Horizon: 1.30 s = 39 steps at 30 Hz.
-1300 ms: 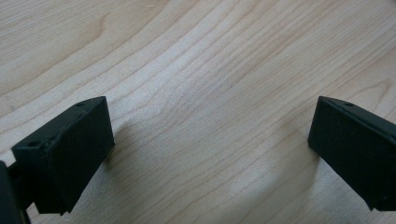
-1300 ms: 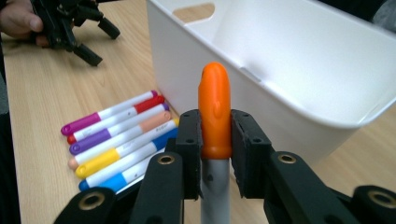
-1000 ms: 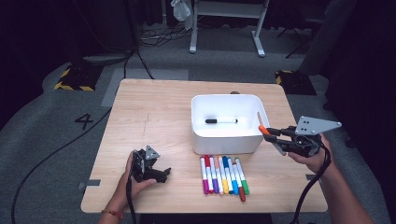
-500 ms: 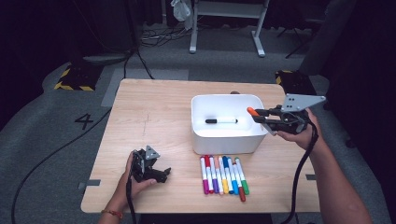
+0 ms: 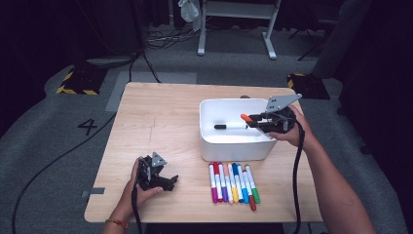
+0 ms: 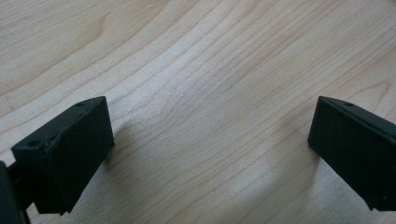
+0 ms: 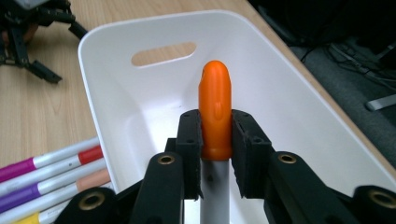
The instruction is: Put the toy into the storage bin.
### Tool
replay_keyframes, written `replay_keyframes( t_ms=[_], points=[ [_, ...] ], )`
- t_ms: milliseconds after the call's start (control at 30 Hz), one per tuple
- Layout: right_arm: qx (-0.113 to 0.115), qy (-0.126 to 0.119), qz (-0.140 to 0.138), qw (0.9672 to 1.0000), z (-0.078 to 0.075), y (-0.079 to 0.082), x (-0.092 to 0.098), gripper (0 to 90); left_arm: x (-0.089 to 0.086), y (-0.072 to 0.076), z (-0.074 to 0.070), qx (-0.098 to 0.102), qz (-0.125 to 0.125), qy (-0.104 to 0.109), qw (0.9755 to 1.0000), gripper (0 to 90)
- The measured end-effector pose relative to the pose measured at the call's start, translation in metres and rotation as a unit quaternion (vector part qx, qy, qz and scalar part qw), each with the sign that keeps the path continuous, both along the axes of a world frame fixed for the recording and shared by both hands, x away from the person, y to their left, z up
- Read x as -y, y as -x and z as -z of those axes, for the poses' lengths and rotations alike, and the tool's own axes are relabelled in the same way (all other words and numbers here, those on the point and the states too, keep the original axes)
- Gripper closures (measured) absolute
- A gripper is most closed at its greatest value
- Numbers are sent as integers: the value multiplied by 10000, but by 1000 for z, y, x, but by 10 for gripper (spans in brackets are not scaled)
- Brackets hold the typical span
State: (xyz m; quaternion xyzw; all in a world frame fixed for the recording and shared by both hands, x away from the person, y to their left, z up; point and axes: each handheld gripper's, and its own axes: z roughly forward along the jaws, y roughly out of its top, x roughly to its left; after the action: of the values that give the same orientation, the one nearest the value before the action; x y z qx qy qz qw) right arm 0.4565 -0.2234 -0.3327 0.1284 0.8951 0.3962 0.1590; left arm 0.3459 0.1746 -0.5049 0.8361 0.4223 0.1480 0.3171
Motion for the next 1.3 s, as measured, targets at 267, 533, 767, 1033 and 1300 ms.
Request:
replay_keyframes(
  t_ms=[267,533,767,1033,1300],
  points=[
    [-380,635,-388,9965,22,1,-14,750,0,0,0,-5,1,13,10000,2],
    [-482,955,-467,9932,30,5,-23,735,0,0,0,-1,0,3,10000,3],
    [-485,857,-327,9946,33,4,-25,664,0,0,0,0,-2,3,10000,2],
    [-386,537,-110,9977,29,6,-17,582,0,0,0,1,2,4,10000,3],
    [-165,12,299,9994,14,18,5,455,0,0,0,2,-1,0,10000,2]
  ],
)
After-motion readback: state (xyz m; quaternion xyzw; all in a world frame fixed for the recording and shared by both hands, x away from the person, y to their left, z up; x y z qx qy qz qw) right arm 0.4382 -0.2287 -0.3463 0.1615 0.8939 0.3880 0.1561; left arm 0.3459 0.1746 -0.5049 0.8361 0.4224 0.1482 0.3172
